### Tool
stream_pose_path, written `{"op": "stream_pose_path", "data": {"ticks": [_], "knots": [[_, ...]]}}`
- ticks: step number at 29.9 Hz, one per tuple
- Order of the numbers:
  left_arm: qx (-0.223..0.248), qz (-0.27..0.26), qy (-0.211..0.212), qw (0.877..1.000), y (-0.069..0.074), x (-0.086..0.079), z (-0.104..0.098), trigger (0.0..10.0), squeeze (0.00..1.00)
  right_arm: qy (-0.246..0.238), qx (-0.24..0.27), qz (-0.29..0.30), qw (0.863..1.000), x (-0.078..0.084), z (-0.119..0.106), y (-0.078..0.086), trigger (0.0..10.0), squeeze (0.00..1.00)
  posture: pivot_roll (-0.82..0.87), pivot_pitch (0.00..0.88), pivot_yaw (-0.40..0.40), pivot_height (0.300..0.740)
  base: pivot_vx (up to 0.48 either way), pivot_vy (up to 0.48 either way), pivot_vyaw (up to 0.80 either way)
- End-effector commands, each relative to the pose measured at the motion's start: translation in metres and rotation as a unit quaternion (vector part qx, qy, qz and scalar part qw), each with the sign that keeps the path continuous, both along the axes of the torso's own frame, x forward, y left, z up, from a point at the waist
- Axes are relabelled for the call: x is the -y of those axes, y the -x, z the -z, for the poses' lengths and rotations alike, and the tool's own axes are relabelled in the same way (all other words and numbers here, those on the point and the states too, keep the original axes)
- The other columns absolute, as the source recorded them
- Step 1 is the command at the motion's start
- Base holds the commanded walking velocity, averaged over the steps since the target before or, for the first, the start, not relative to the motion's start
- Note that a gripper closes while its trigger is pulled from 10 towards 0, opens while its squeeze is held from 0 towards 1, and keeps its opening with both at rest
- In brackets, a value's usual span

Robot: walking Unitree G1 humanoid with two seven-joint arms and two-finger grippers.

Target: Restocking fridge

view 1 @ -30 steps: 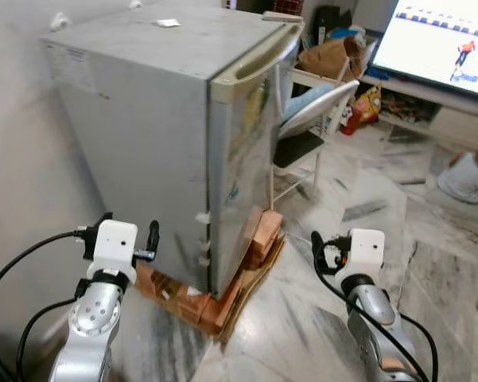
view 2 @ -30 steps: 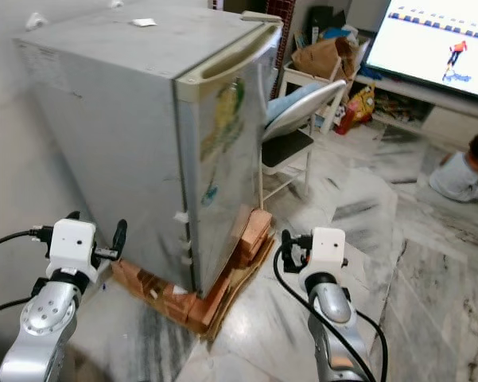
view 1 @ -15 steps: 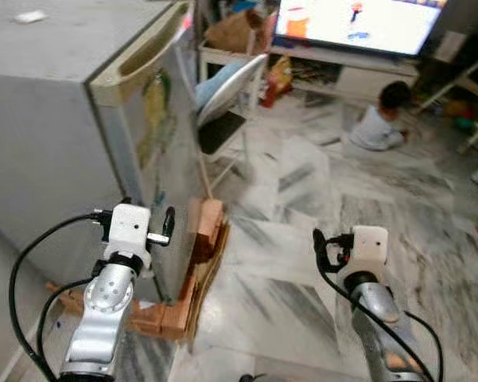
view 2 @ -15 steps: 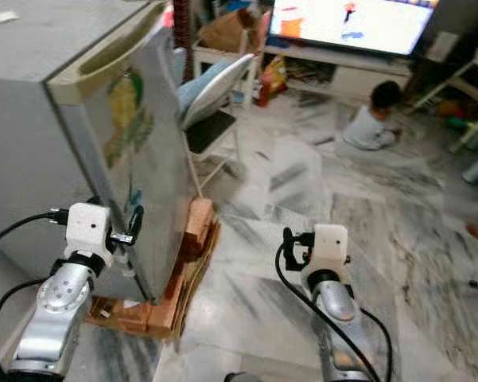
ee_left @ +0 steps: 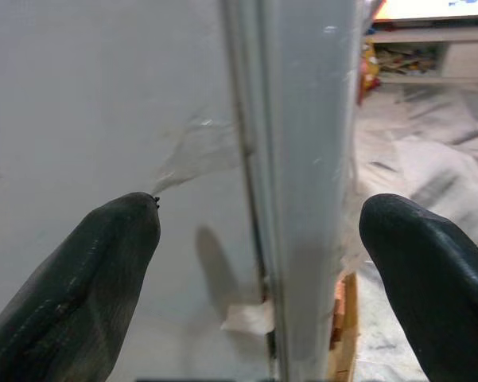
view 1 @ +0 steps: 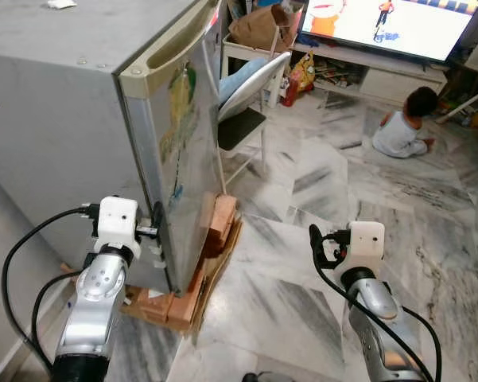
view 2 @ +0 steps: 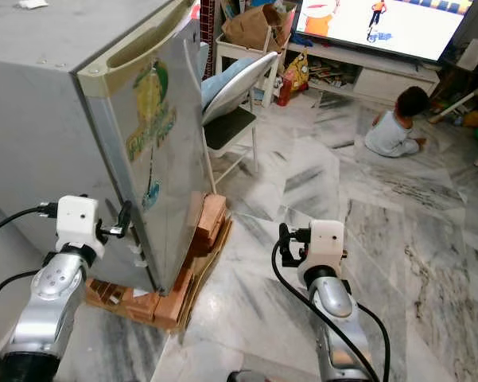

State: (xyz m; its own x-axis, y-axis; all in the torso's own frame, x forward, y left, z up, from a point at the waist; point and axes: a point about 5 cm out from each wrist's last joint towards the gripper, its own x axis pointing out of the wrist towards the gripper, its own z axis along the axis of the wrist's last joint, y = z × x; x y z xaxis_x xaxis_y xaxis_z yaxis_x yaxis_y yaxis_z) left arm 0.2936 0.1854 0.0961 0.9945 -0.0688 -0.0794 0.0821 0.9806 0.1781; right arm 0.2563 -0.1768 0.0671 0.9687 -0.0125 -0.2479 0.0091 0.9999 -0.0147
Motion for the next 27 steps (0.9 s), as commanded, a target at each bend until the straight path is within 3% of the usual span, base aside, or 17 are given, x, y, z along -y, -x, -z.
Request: {"op": "stream_pose_path", "data": {"ticks": [1,6,12,21,27], "knots": [[-0.012,0.013,0.002,1.000,-0.002,0.003,0.003,10.0,0.00,0.002,-0.006,0.006,1.000,0.004,-0.001,0.001,10.0,0.00,-0.01,0.048,-0.086,0.740,0.000,0.000,0.00],[-0.018,0.020,0.013,1.000,-0.014,0.006,0.000,10.0,0.00,0.001,-0.020,0.011,1.000,0.007,0.000,0.004,10.0,0.00,-0.02,0.051,-0.083,0.740,0.000,0.000,0.00],[-0.022,0.062,0.028,0.997,-0.021,0.020,-0.003,10.0,0.00,0.006,-0.032,0.013,0.999,0.009,0.003,0.007,10.0,0.00,-0.02,0.052,-0.084,0.740,0.000,0.000,0.00],[-0.035,0.054,0.031,0.997,-0.038,0.039,0.001,10.0,0.00,0.005,-0.043,0.010,0.999,0.008,0.005,0.008,10.0,0.00,-0.03,0.053,-0.085,0.740,0.000,0.000,0.00],[-0.044,0.032,0.018,0.998,-0.041,0.036,0.003,10.0,0.00,0.007,-0.047,0.013,0.999,0.011,0.005,0.011,10.0,0.00,-0.03,0.055,-0.080,0.740,0.000,0.000,0.00]]}}
